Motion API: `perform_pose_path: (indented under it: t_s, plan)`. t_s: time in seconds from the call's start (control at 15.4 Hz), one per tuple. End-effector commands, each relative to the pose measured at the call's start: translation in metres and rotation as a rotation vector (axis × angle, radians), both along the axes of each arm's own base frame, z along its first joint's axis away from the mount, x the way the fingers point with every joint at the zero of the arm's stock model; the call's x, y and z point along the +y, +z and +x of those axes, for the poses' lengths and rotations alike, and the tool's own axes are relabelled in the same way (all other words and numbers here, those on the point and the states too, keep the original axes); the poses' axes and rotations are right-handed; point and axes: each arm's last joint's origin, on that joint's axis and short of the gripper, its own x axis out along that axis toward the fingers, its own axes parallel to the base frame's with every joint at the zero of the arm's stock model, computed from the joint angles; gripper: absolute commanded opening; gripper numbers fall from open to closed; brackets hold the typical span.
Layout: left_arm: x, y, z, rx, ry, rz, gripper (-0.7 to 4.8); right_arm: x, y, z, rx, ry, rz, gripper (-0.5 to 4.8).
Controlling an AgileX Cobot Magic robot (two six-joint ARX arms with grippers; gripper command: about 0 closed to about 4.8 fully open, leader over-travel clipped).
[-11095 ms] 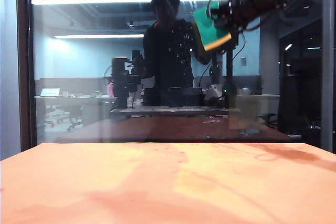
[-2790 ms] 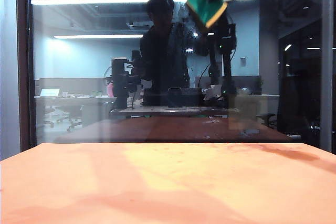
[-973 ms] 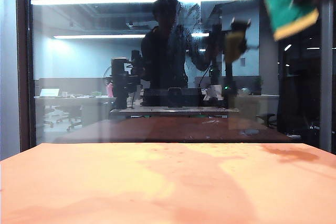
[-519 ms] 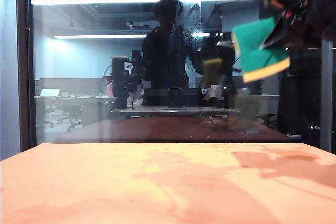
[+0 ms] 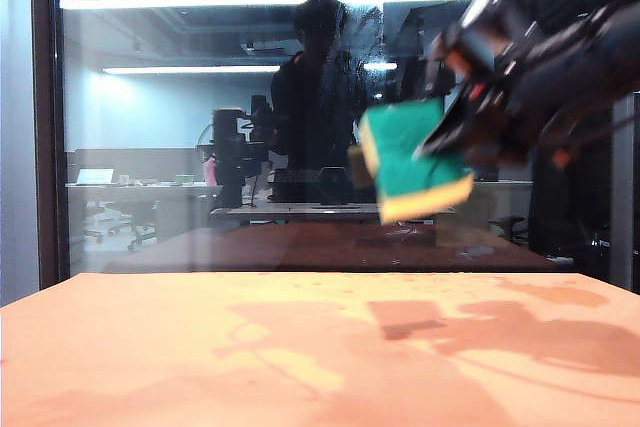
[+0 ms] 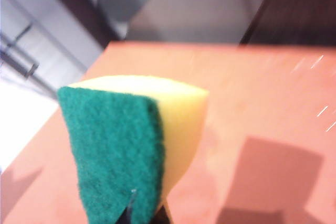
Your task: Pick up the sponge from the table, wipe the water off the glass, and finally place the sponge back on the table.
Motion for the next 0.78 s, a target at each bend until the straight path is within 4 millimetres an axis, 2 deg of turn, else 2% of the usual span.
perform_pose_path:
  t_s: [0.06,0.32,0.71,0.78]
  plan:
    - [0.000,0.002,0.000,-0.020,-0.001,0.004,-0.06,0.016,-0.015,0.000,0.056,0.055,-0.006,-0.06]
    - [0.000,0.002,0.000,-0.020,-0.002,0.004,-0.06,0.029,-0.033,-0.001,0.124,0.082,-0.015,-0.06]
    - [0.000,0.002,0.000,-0.020,-0.004,0.004,-0.06,0.032,-0.069,0.003,0.310,0.083,-0.008,-0.05]
    - [0.000,0.002,0.000,-0.020,-0.004,0.004,-0.06,0.032,-0.073,0.003,0.333,0.091,0.000,0.19]
